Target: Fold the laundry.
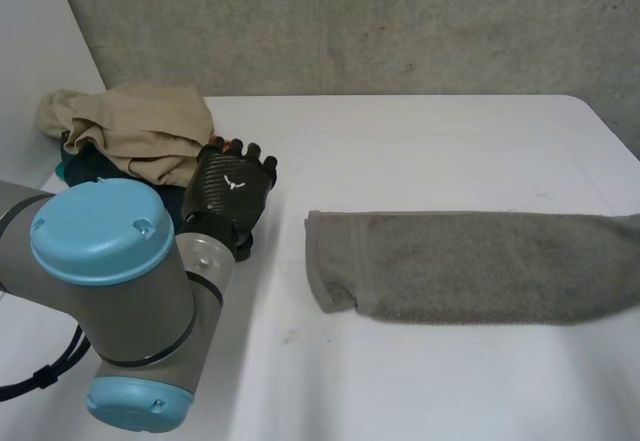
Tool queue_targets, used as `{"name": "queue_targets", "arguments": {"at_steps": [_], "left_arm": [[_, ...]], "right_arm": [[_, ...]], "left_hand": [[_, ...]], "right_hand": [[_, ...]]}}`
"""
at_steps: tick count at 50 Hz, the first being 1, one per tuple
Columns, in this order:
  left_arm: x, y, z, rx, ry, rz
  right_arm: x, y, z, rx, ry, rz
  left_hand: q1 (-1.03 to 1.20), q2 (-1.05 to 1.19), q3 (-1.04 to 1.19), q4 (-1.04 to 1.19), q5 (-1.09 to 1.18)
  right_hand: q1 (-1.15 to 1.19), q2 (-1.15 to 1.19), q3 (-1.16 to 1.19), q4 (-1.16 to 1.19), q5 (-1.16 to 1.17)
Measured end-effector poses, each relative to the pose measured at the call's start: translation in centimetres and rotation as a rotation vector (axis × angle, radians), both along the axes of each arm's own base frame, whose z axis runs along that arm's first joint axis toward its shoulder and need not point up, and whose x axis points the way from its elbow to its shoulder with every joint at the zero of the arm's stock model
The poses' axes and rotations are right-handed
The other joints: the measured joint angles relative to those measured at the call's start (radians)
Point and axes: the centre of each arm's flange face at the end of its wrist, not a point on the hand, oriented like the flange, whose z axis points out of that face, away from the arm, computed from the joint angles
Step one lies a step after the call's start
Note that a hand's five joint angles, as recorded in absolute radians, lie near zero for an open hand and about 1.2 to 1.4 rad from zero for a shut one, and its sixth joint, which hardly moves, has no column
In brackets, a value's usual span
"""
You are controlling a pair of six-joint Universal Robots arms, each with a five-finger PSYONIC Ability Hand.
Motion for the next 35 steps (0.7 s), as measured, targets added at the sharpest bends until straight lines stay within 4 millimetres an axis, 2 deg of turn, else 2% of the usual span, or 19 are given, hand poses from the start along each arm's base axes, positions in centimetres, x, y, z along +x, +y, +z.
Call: {"name": "queue_targets", "arguments": {"at_steps": [2,5,6,8,10,12,14,18,21,23,26,27,29,31,35], "left_arm": [[0.1,0.1,-0.1,0.002,-0.001,0.001],[0.2,0.2,-0.2,0.007,-0.005,0.002],[0.2,0.2,-0.2,0.008,-0.005,0.002],[0.3,0.3,-0.3,0.011,-0.005,0.003],[0.4,0.4,-0.3,0.013,-0.004,0.004],[0.5,0.4,-0.3,0.014,-0.003,0.005],[0.6,0.5,-0.3,0.017,0.000,0.006],[0.7,0.7,-0.4,0.024,0.004,0.007],[0.8,0.8,-0.5,0.030,0.004,0.007],[0.8,0.8,-0.6,0.032,0.004,0.007],[0.8,0.8,-0.6,0.032,0.005,0.007],[0.7,0.7,-0.6,0.030,0.006,0.006],[0.5,0.6,-0.4,0.023,0.012,0.004],[0.2,0.3,0.0,0.004,0.026,-0.001],[-0.7,0.0,0.8,-0.032,0.055,-0.024]], "right_arm": [[1.7,0.1,0.4,-0.012,0.009,0.044],[8.1,1.0,1.3,-0.051,0.002,0.221],[9.3,1.3,1.5,-0.057,-0.002,0.253],[13.9,2.7,1.9,-0.082,-0.023,0.387],[17.2,4.1,2.1,-0.098,-0.042,0.488],[20.6,5.9,2.2,-0.109,-0.063,0.598],[25.0,8.9,2.1,-0.110,-0.092,0.751],[30.1,14.0,0.3,-0.052,-0.119,0.967],[32.4,17.5,-1.9,0.019,-0.124,1.089],[33.1,18.9,-2.9,0.056,-0.125,1.132],[33.5,20.2,-4.0,0.097,-0.126,1.163],[33.6,20.7,-4.5,0.117,-0.131,1.169],[33.5,20.9,-4.7,0.131,-0.143,1.166],[33.0,20.6,-4.0,0.129,-0.179,1.138],[31.5,18.9,-1.7,0.099,-0.266,1.054]], "left_hand": [[0.000,0.000,0.000,0.000,0.000],[0.000,0.000,0.000,0.000,0.000],[0.000,0.000,0.000,0.000,0.000],[0.000,0.000,0.000,0.000,0.000],[0.000,0.000,0.000,0.000,0.000],[0.000,0.000,0.000,0.000,0.000],[0.000,0.000,0.000,0.000,0.000],[0.000,0.000,0.000,0.000,0.000],[0.000,0.000,0.000,0.000,0.000],[0.000,0.000,0.000,0.000,0.000],[0.000,0.000,0.000,0.000,0.000],[0.000,0.000,0.000,0.000,0.000],[0.000,0.000,0.000,0.000,0.000],[0.000,0.000,0.000,0.000,0.000],[0.000,0.000,0.000,0.000,0.000]], "right_hand": [[0.000,0.000,0.000,0.000,0.000],[0.000,0.000,0.000,0.000,0.000],[0.000,0.000,0.000,0.000,0.000],[0.000,0.000,0.000,0.001,0.000],[0.000,0.000,0.000,0.000,0.000],[0.000,0.000,0.000,0.000,0.000],[0.000,0.000,0.000,0.001,0.005],[0.000,0.000,0.000,0.001,0.008],[0.000,0.000,0.000,0.001,0.008],[0.000,-0.012,-0.018,-0.017,0.002],[-0.260,-0.296,-0.302,-0.308,-0.264],[-0.525,-0.586,-0.562,-0.566,-0.533],[-0.758,-0.810,-0.803,-0.807,-0.770],[-0.873,-0.948,-0.957,-0.958,-0.909],[-0.875,-0.960,-0.978,-0.988,-0.929]]}}
